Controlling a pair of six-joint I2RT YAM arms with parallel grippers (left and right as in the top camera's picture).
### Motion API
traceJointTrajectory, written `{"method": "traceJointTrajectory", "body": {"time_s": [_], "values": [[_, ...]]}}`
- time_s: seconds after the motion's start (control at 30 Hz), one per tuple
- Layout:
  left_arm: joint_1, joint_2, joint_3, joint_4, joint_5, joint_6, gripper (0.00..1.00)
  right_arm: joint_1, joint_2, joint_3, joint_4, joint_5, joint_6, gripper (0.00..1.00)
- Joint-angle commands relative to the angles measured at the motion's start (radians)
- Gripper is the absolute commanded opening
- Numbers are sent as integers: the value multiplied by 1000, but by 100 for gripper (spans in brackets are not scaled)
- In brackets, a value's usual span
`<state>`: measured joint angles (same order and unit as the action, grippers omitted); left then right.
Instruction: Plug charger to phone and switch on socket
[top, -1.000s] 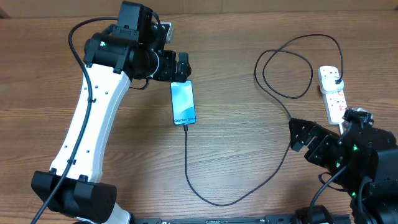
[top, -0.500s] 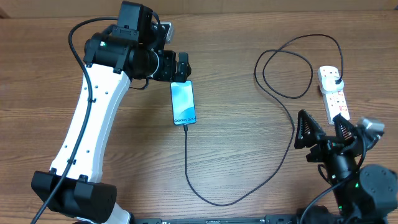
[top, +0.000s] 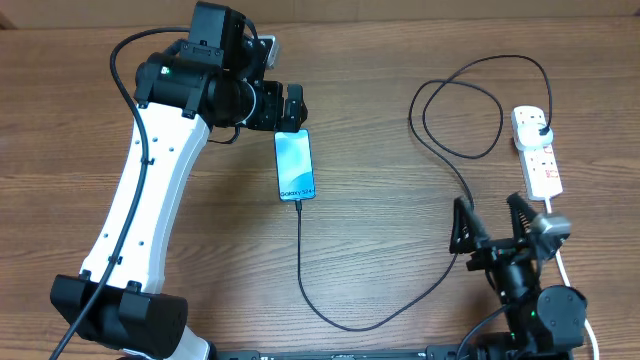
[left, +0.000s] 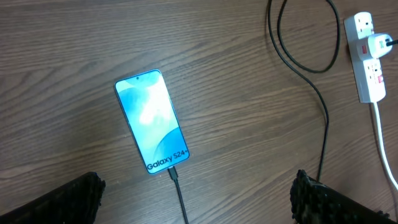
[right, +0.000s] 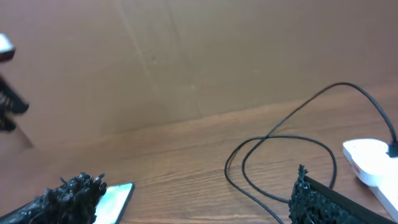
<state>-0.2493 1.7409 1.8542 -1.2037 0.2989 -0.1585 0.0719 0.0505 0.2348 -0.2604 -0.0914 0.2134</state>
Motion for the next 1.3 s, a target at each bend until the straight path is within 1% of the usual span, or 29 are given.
{"method": "traceJointTrajectory", "body": {"time_s": [0.0,0.37,0.57,0.63,0.73,0.87,1.27], "values": [[-6,0,7,4,5,-6,100,-6,-47,-67,17,-61,-66,100],[-6,0,7,4,5,-6,99,7,-48,-158,17,-68,-64,100],[-6,0,7,4,5,-6,100,7,-48,-162,32,-67,-62,100],[-6,0,7,4,5,-6,100,7,-48,-170,67,-56,-62,100],[-6,0,7,4,5,-6,100,7,-48,-230,230,-34,-62,100],[-6,0,7,4,5,-6,100,7,-48,-227,186,-24,-62,100],[-6,0,7,4,5,-6,100,7,-48,-227,187,-23,-62,100]]}}
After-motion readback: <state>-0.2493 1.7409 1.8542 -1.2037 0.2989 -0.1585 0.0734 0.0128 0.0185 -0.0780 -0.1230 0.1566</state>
